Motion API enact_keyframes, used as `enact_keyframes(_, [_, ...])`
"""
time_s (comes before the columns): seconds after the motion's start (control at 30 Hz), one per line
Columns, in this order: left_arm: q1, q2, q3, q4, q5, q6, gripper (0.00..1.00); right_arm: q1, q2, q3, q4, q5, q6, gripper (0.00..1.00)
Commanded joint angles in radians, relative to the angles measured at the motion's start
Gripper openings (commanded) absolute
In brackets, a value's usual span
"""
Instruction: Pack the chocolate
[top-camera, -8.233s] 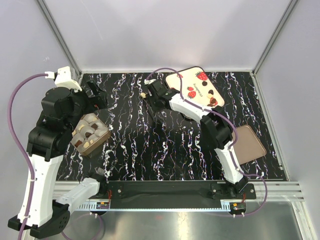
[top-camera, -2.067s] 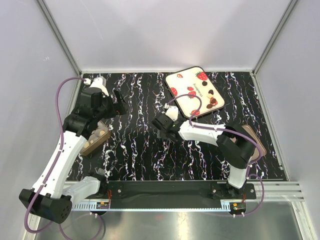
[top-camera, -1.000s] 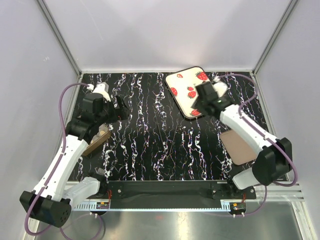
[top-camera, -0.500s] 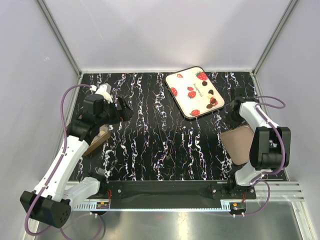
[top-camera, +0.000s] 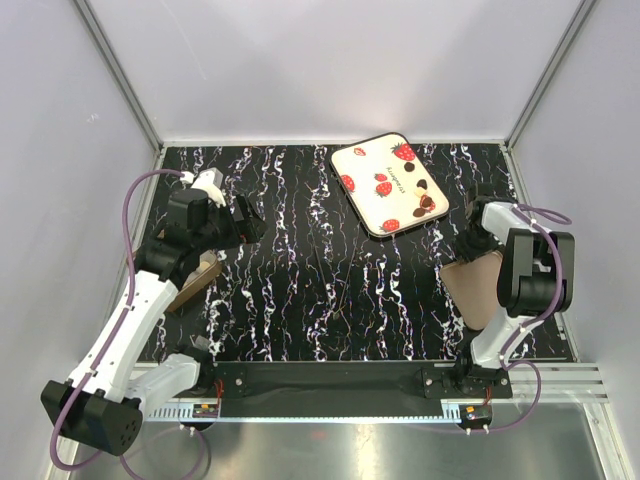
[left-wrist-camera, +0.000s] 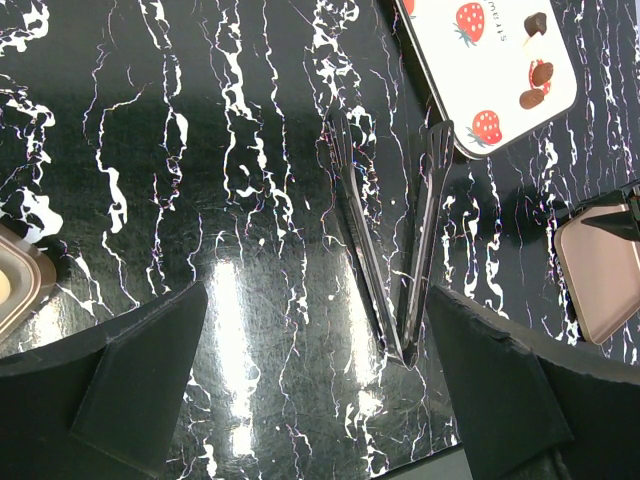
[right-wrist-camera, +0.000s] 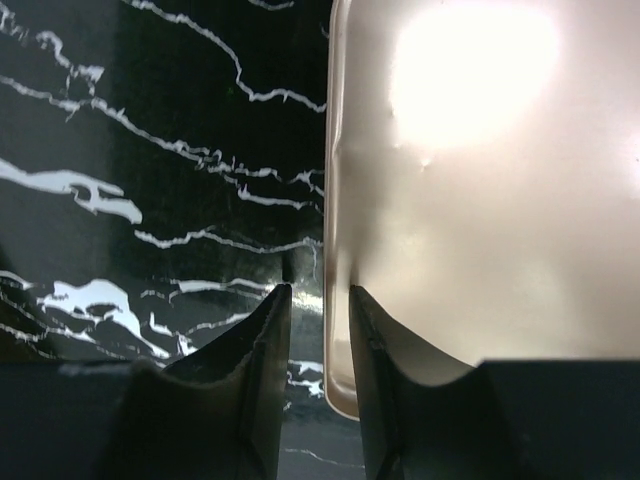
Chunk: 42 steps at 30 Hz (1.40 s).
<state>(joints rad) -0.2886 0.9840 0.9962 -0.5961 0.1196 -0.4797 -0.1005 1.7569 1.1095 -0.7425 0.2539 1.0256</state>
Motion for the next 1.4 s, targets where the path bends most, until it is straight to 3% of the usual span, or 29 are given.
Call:
enact_keyframes(0.0, [0.006,0.008,0.016,0.035,-0.011,0.006,0.99,-0.021,0.03,0.012,0.035,0.016,0.036,0.37])
enact_keyframes(0.2, [0.006,0.013,0.019,0.038,-0.011,-0.003,0.99,-0.036,0.073,0.001,0.054,0.018,0.05,0.35])
enact_keyframes(0.4, [0.006,-0.002,0.033,0.041,0.012,-0.002,0.99,-0.036,0.005,-0.002,0.097,-0.068,-0.077,0.0])
enact_keyframes(0.63, [0.006,-0.021,0.111,0.047,0.158,0.09,0.99,-0.034,-0.22,0.075,-0.027,-0.205,-0.226,0.0])
enact_keyframes(0.8, [0.008,-0.012,0.177,0.035,0.277,0.084,0.99,-0.019,-0.417,0.157,-0.078,-0.451,-0.277,0.0])
enact_keyframes(0.87, [0.008,0.011,0.209,0.045,0.421,0.089,0.99,-0.007,-0.47,0.205,-0.066,-0.564,-0.271,0.0])
enact_keyframes(0.93, [0.008,0.039,0.251,0.042,0.53,0.084,0.99,0.019,-0.534,0.228,0.041,-0.675,-0.248,0.0])
enact_keyframes(1.07, [0.017,0.07,0.269,0.163,0.688,-0.006,0.99,0.163,-0.518,0.295,0.305,-1.099,-0.172,0.0])
enact_keyframes(1.23, [0.023,0.116,0.219,0.531,0.877,-0.232,0.99,0.358,-0.468,0.345,0.606,-1.234,-0.07,0.0])
enact_keyframes(1.37, [0.029,0.165,0.219,0.628,0.922,-0.261,0.99,0.372,-0.479,0.328,0.912,-1.3,0.068,0.0])
